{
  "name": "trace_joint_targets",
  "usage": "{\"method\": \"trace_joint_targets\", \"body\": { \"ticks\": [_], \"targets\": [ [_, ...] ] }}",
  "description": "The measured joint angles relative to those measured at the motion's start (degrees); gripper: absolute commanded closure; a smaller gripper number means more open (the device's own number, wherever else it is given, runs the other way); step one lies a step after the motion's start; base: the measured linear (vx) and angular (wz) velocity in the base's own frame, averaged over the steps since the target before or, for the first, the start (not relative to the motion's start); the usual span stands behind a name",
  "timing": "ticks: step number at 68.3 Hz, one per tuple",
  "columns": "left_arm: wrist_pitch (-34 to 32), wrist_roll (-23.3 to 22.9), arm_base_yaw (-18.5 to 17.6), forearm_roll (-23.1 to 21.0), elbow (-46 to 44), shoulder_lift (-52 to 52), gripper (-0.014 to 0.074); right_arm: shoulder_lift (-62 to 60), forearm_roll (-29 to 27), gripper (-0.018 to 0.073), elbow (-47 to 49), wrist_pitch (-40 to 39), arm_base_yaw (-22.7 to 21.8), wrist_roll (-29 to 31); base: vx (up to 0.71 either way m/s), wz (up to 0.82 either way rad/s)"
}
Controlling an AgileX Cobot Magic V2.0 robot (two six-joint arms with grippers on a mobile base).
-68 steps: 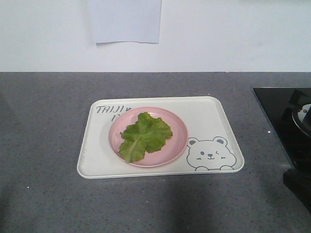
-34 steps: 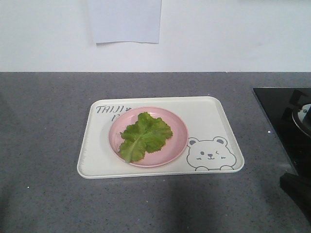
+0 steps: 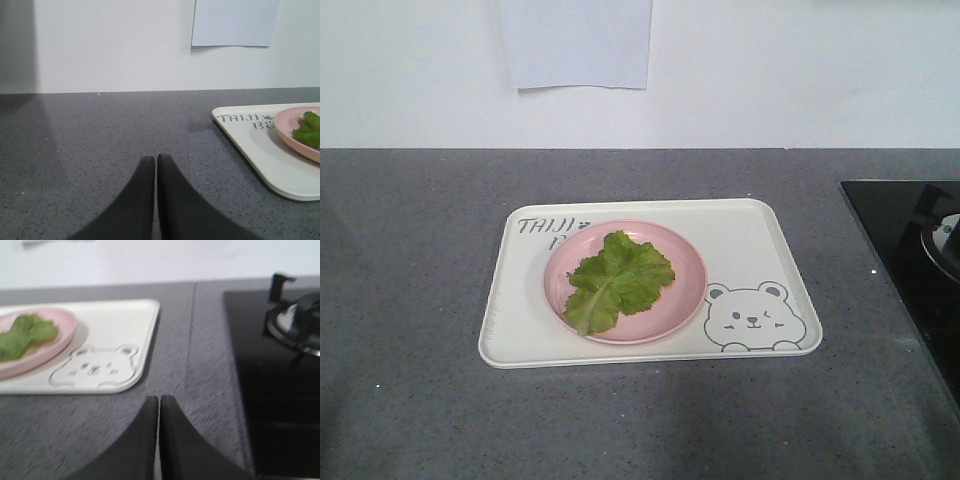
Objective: Transfer vegetables to tray and serve
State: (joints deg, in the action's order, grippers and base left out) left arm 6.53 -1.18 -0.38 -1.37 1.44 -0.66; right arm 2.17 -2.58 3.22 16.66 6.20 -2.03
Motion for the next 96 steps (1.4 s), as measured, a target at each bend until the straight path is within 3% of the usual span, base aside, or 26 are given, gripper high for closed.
{"method": "trace_joint_targets", "body": {
  "ticks": [6, 18, 96],
  "targets": [
    [0.0, 0.0, 0.0, 0.0, 0.0, 0.0, 0.0602, -2.5, 6.0, 0.0561, -3.2, -6.3, -0.1, -4.5, 0.0, 0.0],
    [0.1, 0.0, 0.0, 0.0, 0.0, 0.0, 0.0602, -2.9, 9.2, 0.0561, -4.7, -14.9, -2.6, -9.5, 0.0, 0.0],
    [0.1, 0.0, 0.0, 0.0, 0.0, 0.0, 0.0602, -2.9, 9.6, 0.0561, -4.8, -15.7, -3.8, -11.2, 0.0, 0.0]
  ]
}}
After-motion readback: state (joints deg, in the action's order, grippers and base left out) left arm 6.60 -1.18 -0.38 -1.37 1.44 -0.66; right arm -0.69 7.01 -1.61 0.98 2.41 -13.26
